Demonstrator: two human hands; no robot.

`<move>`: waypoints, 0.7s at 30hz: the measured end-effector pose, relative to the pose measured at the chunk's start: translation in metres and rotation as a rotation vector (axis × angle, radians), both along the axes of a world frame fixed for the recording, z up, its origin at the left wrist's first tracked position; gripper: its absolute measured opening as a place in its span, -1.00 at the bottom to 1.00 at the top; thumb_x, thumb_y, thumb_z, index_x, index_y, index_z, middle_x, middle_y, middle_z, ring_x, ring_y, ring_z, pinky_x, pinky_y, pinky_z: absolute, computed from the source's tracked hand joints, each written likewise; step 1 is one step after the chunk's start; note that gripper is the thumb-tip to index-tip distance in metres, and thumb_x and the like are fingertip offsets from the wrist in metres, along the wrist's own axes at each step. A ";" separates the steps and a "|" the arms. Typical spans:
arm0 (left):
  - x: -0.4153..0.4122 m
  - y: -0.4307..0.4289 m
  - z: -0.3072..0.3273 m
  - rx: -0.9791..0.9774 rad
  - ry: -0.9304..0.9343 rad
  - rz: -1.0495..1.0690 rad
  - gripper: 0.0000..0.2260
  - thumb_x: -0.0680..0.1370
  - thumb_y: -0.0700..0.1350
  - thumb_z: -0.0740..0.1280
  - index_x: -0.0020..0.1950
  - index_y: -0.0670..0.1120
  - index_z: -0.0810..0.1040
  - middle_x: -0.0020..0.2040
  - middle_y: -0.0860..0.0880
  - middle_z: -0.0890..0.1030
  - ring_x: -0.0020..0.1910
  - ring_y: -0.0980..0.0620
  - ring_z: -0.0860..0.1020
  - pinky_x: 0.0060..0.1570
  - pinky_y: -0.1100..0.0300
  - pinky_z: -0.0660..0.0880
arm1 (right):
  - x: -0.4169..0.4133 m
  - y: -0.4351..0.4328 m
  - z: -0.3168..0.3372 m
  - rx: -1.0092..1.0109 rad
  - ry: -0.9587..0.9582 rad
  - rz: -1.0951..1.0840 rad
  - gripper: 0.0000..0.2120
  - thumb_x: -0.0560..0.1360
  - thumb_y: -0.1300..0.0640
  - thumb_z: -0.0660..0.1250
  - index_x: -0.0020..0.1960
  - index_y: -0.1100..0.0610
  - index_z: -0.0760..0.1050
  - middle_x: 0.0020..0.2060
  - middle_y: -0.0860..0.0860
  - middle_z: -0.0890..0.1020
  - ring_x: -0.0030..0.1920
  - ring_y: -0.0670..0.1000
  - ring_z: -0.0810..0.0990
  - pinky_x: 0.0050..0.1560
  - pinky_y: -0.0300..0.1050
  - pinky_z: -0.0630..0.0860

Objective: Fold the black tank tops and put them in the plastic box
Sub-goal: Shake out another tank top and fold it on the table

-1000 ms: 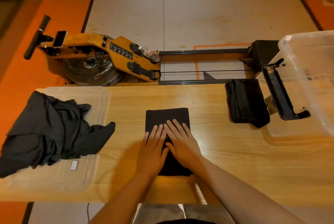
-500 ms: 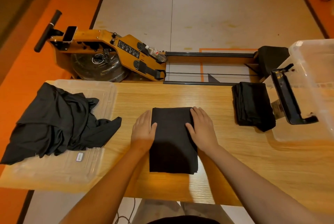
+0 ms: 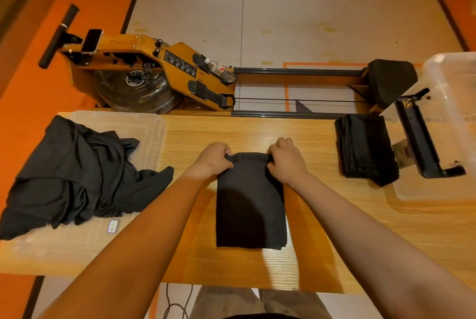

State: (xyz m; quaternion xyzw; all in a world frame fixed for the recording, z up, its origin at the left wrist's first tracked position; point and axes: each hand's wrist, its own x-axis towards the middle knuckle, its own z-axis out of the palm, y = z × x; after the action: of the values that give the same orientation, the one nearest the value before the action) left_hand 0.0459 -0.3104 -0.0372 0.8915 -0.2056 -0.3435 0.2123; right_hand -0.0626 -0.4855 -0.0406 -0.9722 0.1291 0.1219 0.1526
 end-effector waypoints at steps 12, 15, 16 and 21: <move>-0.016 0.025 0.028 -0.333 -0.307 -0.077 -0.87 0.48 -0.25 0.38 -0.10 -0.03 0.49 -0.11 0.07 0.53 -0.04 0.07 0.44 -0.07 0.16 0.38 | -0.021 -0.006 0.027 0.011 -0.368 0.054 -0.85 0.41 0.25 0.37 -0.03 0.13 0.53 -0.10 0.04 0.58 -0.02 0.07 0.49 0.01 -0.12 0.33; -0.040 0.041 0.025 -0.360 -0.381 -0.101 -0.87 0.46 -0.28 0.37 -0.09 -0.06 0.53 -0.09 0.07 0.53 -0.01 0.06 0.42 -0.03 0.13 0.39 | -0.049 0.002 0.024 0.025 -0.384 0.114 -0.78 0.31 0.29 0.44 -0.08 0.12 0.51 -0.11 0.04 0.57 -0.04 0.08 0.51 0.01 -0.16 0.30; -0.051 0.046 0.024 -0.375 -0.407 -0.103 -0.89 0.45 -0.27 0.35 -0.10 -0.08 0.54 -0.10 0.05 0.53 -0.02 0.06 0.43 -0.04 0.12 0.41 | -0.060 0.005 0.022 0.037 -0.388 0.125 -0.76 0.29 0.29 0.44 -0.09 0.12 0.50 -0.10 0.04 0.56 -0.03 0.08 0.51 0.02 -0.18 0.28; -0.110 0.066 0.013 -0.386 -0.501 -0.040 -0.81 0.38 -0.33 0.33 -0.15 -0.04 0.52 -0.11 0.09 0.51 -0.04 0.14 0.42 -0.09 0.32 0.37 | -0.106 0.021 0.010 0.103 -0.400 0.120 -0.72 0.28 0.30 0.45 -0.07 0.12 0.48 -0.05 0.02 0.55 0.04 0.04 0.48 0.10 -0.17 0.27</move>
State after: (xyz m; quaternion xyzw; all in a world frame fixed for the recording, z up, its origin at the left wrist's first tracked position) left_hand -0.0638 -0.2445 -0.0240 0.8874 -0.3304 -0.0722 0.3133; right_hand -0.1683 -0.4646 -0.0309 -0.9739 0.0316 -0.0580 0.2171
